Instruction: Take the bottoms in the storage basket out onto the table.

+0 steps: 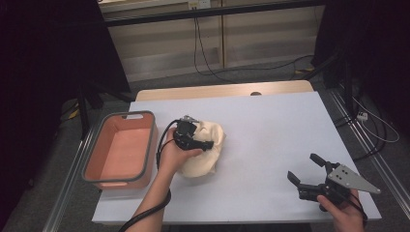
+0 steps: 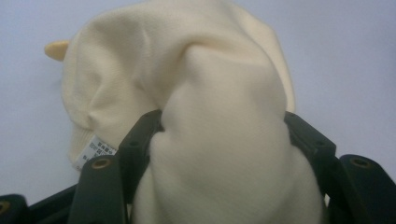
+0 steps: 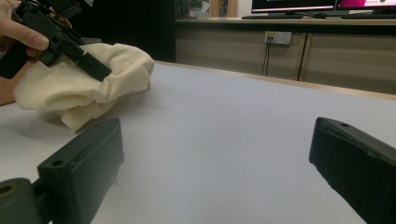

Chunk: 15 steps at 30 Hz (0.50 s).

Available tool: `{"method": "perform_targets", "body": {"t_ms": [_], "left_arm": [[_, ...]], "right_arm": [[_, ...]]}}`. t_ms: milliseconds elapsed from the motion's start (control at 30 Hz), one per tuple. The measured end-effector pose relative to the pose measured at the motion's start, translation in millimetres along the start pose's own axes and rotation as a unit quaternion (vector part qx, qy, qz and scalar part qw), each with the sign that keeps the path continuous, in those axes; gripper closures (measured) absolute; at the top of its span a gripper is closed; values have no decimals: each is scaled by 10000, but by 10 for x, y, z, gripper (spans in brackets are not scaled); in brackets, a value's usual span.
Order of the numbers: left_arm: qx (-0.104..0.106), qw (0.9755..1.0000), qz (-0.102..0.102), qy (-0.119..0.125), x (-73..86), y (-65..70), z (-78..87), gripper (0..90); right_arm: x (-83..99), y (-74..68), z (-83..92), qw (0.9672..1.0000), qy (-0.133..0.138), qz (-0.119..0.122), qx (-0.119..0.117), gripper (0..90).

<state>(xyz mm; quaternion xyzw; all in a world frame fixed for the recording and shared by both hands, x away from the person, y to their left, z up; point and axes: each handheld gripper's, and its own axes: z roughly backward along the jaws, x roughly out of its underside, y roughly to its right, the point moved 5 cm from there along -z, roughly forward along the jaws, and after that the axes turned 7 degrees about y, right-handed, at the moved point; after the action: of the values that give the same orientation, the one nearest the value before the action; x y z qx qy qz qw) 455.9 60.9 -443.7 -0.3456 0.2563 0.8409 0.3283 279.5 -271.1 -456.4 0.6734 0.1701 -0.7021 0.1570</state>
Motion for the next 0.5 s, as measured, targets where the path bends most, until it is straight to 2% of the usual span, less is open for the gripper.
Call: {"method": "perform_targets", "body": {"t_ms": [33,67,500], "left_arm": [[9,10000,-1,-9,0,2,-1,375],[-76,10000,-15,-4,0,2,-2,375],[-86,10000,1,17,2,2,-22,371]], "right_arm": [[-2,-1,0,10000,4,0,6,30],[-4,-1,1,10000,8,-5,6,30],[-2,-1,0,10000,3,-5,7,30]]}}
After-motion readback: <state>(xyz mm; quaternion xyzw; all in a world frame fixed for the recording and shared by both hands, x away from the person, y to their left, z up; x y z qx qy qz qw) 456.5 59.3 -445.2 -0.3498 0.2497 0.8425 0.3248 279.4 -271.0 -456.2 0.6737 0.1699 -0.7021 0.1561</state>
